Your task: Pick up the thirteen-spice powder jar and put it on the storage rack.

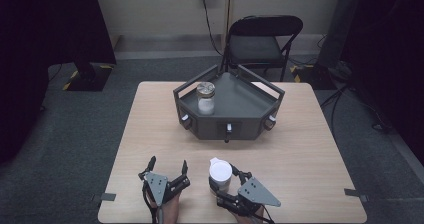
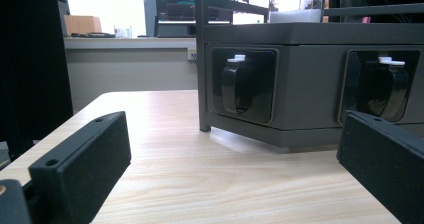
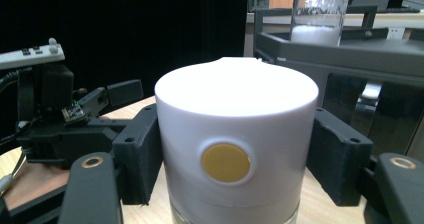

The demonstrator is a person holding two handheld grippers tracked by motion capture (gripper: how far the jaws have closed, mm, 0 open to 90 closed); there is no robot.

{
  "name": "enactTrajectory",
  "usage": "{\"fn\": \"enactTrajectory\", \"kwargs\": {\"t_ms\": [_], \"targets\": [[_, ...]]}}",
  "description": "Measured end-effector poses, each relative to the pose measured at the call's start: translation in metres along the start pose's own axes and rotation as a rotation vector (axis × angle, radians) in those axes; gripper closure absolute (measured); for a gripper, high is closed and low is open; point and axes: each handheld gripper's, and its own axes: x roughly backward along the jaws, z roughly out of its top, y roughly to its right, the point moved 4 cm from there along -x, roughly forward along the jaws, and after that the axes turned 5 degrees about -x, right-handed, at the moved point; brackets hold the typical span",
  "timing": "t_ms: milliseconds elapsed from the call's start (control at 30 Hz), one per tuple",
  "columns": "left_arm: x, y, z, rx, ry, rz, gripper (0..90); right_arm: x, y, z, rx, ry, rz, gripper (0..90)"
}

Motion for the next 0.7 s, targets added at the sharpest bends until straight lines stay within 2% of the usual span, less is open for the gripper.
{"fn": "enactTrajectory", "kwargs": {"t_ms": [200, 333, 467, 600, 700], "targets": [[0.0, 0.0, 0.0, 0.0, 0.0, 0.0, 0.2, -0.002, 0.009, 0.016, 0.01, 0.011, 0.008, 29.9], [0.0, 0.0, 0.0, 0.0, 0.0, 0.0, 0.2, -0.003, 0.02, 0.029, -0.017, 0.009, 0.028, 30.0], [0.0, 0.0, 0.0, 0.0, -0.001, -0.001, 0.2, -0.005, 0.027, 0.043, 0.008, 0.021, 0.014, 30.0], [0.0, 0.0, 0.0, 0.0, 0.0, -0.001, 0.2, -0.011, 0.041, 0.058, -0.011, 0.03, 0.022, 30.0], [0.0, 0.0, 0.0, 0.0, 0.0, -0.001, 0.2, -0.016, 0.049, 0.07, 0.002, 0.034, 0.014, 30.0]]}}
